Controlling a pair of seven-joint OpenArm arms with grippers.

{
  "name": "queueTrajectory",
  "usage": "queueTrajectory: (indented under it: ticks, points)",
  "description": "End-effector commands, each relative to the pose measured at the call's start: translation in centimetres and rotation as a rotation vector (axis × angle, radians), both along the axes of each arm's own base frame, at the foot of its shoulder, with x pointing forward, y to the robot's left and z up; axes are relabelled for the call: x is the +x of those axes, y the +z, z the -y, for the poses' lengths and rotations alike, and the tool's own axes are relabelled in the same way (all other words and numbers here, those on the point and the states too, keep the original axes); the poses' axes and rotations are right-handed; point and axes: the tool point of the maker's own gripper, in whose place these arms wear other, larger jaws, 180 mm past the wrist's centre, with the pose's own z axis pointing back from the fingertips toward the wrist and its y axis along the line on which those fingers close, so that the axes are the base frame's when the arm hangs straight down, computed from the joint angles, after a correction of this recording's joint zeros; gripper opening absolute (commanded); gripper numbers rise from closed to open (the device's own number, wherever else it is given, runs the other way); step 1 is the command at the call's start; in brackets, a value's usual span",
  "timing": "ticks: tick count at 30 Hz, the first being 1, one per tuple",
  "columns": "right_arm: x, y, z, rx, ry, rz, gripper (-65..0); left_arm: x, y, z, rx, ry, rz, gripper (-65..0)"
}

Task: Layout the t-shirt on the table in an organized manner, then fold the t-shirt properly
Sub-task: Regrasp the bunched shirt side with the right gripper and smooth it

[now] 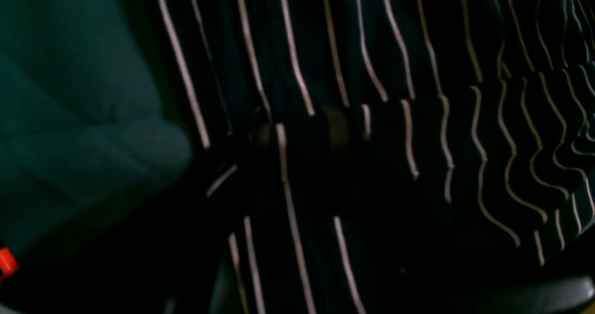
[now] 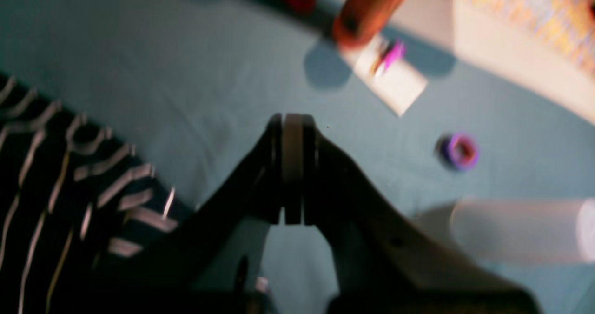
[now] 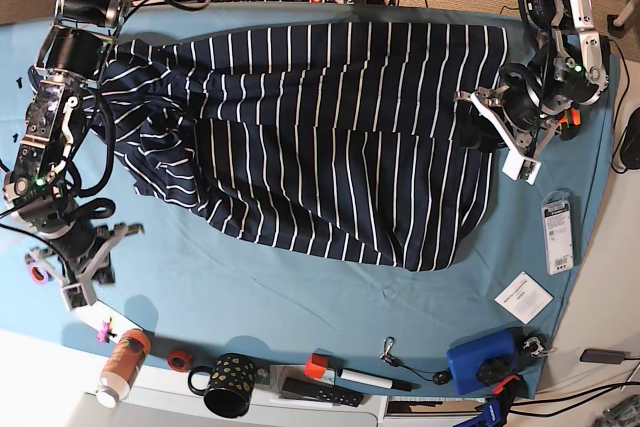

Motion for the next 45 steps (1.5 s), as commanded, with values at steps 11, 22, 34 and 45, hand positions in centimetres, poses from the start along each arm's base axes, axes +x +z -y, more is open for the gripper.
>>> queueTrajectory:
  ticks: [11, 22, 34, 45]
  points:
    - [-1.7, -1.0, -1.1, 0.102, 0.021, -0.145, -45.2, 0.7, 1.1, -0.1, -0.003, -0.001, 0.043, -45.8]
    - [-8.2, -5.8, -2.4, 0.414, 0.099, -0.237, -45.2, 0.7, 1.2, -0.1, -0.005, 0.0, 0.047, -45.8]
    - [-10.4, -10.8, -3.8, 0.25, 0.133, -0.37, -45.2, 0.7, 1.2, -0.1, -0.006, 0.0, 0.048, -45.8]
    - [-9.4, -12.1, -6.5, 0.056, 0.21, -0.35, -65.0, 0.7, 1.2, -0.1, -0.005, 0.0, 0.048, -45.8]
